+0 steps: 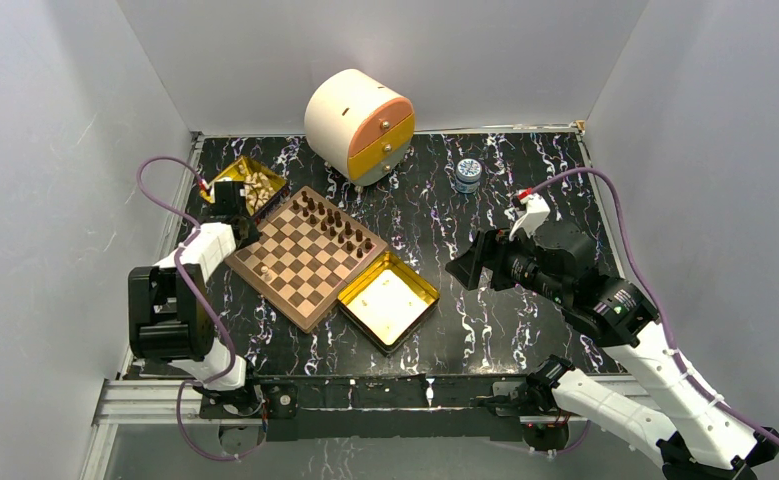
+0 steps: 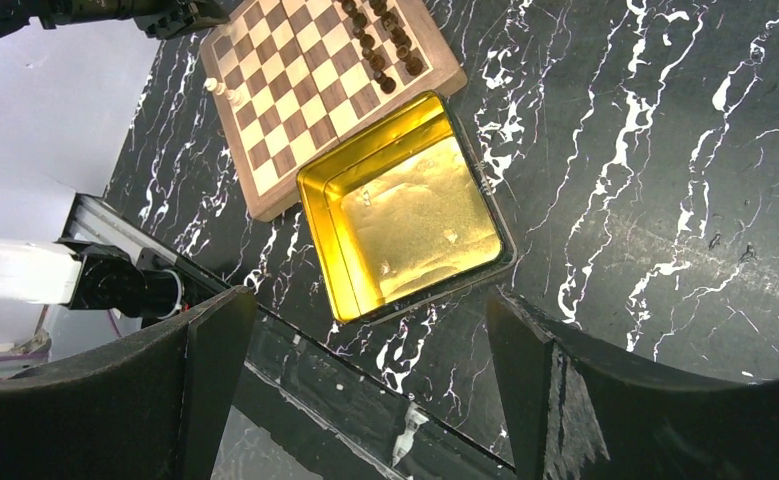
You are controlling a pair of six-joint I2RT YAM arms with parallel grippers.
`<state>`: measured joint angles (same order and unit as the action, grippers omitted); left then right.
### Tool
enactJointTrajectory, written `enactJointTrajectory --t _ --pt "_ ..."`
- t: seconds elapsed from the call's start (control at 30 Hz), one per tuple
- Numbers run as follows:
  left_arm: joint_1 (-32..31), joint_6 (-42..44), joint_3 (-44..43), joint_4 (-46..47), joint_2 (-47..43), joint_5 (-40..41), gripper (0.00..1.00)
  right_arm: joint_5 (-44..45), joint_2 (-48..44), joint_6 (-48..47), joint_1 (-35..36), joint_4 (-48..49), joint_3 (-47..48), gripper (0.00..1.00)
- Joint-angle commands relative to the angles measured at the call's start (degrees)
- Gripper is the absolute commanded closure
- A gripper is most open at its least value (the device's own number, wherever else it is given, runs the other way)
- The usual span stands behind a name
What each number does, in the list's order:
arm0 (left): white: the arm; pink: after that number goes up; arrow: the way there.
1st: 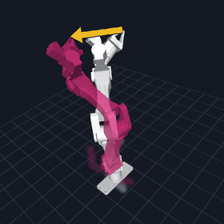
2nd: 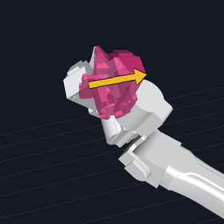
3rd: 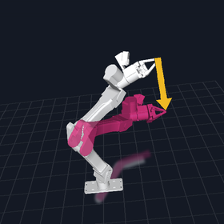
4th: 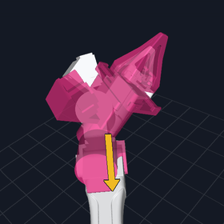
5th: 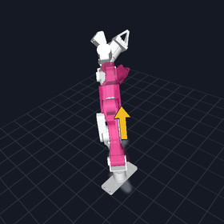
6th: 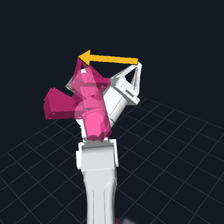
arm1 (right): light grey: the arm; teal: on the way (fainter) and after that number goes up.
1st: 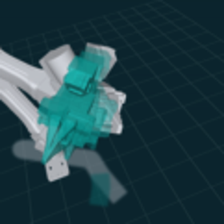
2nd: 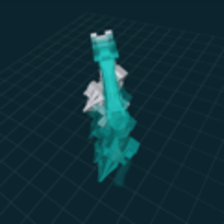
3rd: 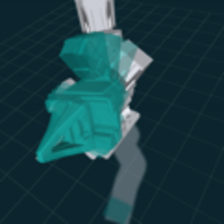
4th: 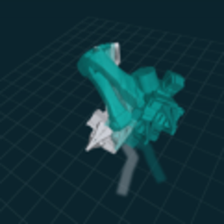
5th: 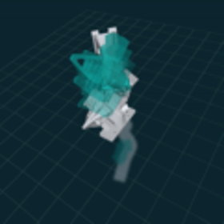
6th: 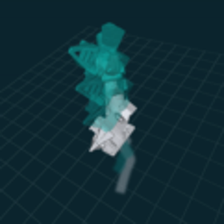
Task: Set up the chess pieces on the board
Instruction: Place the chess piece on the chessboard.
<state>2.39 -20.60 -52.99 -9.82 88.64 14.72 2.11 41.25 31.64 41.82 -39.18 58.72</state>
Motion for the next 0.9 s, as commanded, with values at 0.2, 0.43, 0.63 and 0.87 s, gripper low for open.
enactJointTrajectory --t 0.2,0.43,0.63,0.87 --pt "-0.54 0.55 1.16 2.61 1.17 -0.02 0.84 1.03 -0.63 0.42 0.39 0.64 3.07 0.06" --pt "-0.70 1.24 1.60 2.87 0.83 1.43 0.78 1.16 -0.73 0.44 0.30 0.33 3.26 0.06" --pt "-0.72 1.62 1.37 2.86 1.07 1.98 0.74 1.45 -0.91 0.35 0.36 0.03 3.42 0.05" --pt "-0.76 1.65 0.83 2.96 2.10 1.38 0.79 1.64 -1.25 -0.09 0.34 0.03 3.51 0.05"
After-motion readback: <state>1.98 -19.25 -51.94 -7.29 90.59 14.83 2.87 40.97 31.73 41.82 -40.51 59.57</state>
